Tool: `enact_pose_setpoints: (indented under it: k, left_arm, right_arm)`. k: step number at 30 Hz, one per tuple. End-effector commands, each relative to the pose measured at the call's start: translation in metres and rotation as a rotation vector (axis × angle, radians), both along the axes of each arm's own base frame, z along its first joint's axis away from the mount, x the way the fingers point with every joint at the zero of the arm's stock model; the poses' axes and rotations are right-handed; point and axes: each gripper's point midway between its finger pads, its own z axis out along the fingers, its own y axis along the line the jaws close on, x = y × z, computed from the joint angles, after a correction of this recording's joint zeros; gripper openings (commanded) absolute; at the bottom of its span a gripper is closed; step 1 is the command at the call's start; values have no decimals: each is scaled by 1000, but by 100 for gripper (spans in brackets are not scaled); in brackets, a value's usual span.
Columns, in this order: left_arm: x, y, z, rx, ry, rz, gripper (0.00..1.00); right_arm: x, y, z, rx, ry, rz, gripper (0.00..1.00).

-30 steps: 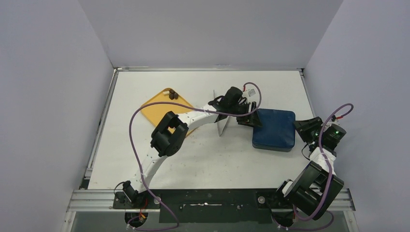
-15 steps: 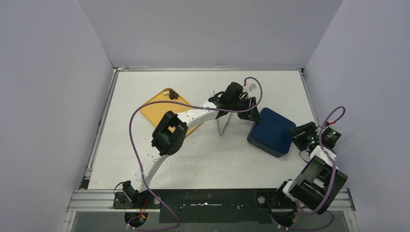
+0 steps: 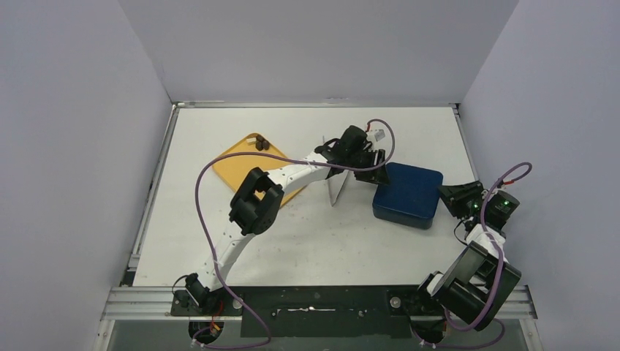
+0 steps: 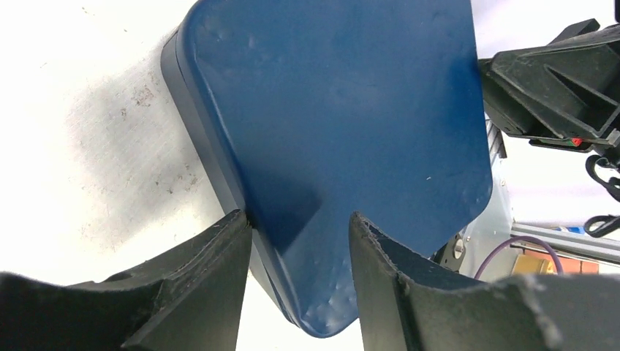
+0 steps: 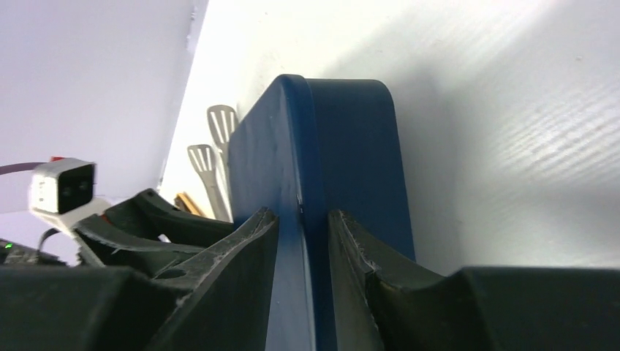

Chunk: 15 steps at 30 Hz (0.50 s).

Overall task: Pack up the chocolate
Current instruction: Adjust the packing box at the center of the board.

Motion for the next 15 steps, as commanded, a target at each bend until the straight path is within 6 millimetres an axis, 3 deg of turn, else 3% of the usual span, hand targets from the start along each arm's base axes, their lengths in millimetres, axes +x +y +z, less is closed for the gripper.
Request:
enact_pose_setpoints:
  k: [1,6,9,11,15]
  left_arm:
    - [-11,-19,44,-154,-15,-68,47]
    - [-23,-31,100,-356,29,-133,44]
    - [-30,-34,126,-444,54,-160,40]
    - [-33,-37,132,-455,46,-168,40]
    - [-47,-44,121,-497,145,-207,41]
  right_arm:
    - [10,18,42,52,-191,98,33]
    - [8,22,34,86,-173,112,47]
    - [6,17,19,59,-94,99,49]
    - [4,14,10,39,-60,93,49]
    - [2,13,-2,50,-26,82,51]
